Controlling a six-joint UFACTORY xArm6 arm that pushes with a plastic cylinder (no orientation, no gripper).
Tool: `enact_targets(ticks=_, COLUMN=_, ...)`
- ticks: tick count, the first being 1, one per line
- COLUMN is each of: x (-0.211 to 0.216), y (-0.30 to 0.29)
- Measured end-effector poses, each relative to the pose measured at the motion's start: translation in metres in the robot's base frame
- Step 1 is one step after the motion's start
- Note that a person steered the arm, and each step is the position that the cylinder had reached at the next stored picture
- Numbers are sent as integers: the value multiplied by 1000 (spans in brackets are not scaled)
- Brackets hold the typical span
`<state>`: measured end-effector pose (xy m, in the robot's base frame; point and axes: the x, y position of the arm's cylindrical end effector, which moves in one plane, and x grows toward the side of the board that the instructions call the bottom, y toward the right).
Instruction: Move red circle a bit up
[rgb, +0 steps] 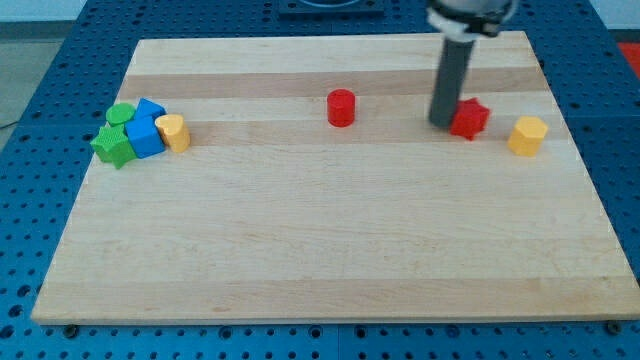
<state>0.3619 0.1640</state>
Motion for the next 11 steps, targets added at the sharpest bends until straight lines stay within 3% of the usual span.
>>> enact_targets(ticks=1, x=-10, y=47)
enact_targets(ticks=2, x=-11, y=33)
enact_targets(ticks=4, x=-69, y=-27)
enact_targets(ticks=5, x=-98, y=-85)
enact_targets(ticks=7, x=-19, y=-239)
enact_targets(ticks=8, x=20, y=-240)
enact_targets(ticks=9, x=18, y=-165)
enact_targets(ticks=10, x=-15, y=-106)
enact_targets(ticks=11, x=-7, y=-115)
